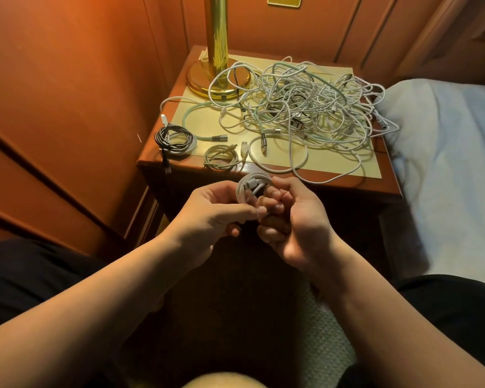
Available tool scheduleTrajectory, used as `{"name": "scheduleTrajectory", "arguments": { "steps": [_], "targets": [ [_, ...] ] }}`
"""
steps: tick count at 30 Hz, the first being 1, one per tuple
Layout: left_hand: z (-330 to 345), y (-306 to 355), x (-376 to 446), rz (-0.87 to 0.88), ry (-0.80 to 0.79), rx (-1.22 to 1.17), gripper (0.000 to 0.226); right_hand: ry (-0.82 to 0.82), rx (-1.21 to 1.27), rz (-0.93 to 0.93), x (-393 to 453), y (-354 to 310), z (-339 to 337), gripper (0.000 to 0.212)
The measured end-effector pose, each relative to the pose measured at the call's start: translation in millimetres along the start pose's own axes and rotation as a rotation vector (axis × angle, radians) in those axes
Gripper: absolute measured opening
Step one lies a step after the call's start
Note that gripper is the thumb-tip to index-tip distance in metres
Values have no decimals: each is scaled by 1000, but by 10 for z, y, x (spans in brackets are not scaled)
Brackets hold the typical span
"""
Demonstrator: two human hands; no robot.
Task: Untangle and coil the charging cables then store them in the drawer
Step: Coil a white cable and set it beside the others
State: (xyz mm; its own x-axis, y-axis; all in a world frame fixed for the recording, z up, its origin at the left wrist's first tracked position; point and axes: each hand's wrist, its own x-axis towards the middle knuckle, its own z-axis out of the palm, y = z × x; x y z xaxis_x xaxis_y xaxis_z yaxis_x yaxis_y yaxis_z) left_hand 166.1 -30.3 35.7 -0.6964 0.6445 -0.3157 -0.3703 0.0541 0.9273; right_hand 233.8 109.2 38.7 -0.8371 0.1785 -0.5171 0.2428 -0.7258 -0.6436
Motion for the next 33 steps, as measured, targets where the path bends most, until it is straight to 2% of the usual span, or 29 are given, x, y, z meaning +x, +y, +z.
{"name": "scheduleTrajectory", "arguments": {
  "steps": [4, 8, 12, 16, 19, 23, 25, 28, 31, 33],
  "targets": [
    [-54, 34, 10, 20, -111, 76, 24, 9, -6, 38, 25, 15, -25, 45],
    [-109, 55, 32, 36, -218, 147, 43, 2, -29, 89, 1, 7, -12, 55],
    [-124, 125, 18, 36, -308, 197, 51, 5, -107, 96, 7, -24, -2, 47],
    [-97, 132, 22, 89, -279, 256, 48, -21, -78, 135, 48, -96, 1, 44],
    [-75, 128, 43, 121, -270, 259, 35, -4, -10, 143, 95, -126, -16, 46],
    [-54, 139, 65, 183, -228, 258, 24, -20, -27, 98, 165, -187, -53, 22],
    [-47, 142, 73, 187, -178, 254, 29, -37, 7, 92, 187, -206, -68, 16],
    [1, 117, 106, 126, -61, 175, 41, -25, 1, 45, 225, -179, -69, 32],
    [82, 111, 116, -17, 82, -6, 44, -8, -67, -52, 263, -140, -40, 29],
    [81, 109, 130, -43, 143, -3, 45, -20, -95, -72, 273, -132, -26, 35]
  ]
}}
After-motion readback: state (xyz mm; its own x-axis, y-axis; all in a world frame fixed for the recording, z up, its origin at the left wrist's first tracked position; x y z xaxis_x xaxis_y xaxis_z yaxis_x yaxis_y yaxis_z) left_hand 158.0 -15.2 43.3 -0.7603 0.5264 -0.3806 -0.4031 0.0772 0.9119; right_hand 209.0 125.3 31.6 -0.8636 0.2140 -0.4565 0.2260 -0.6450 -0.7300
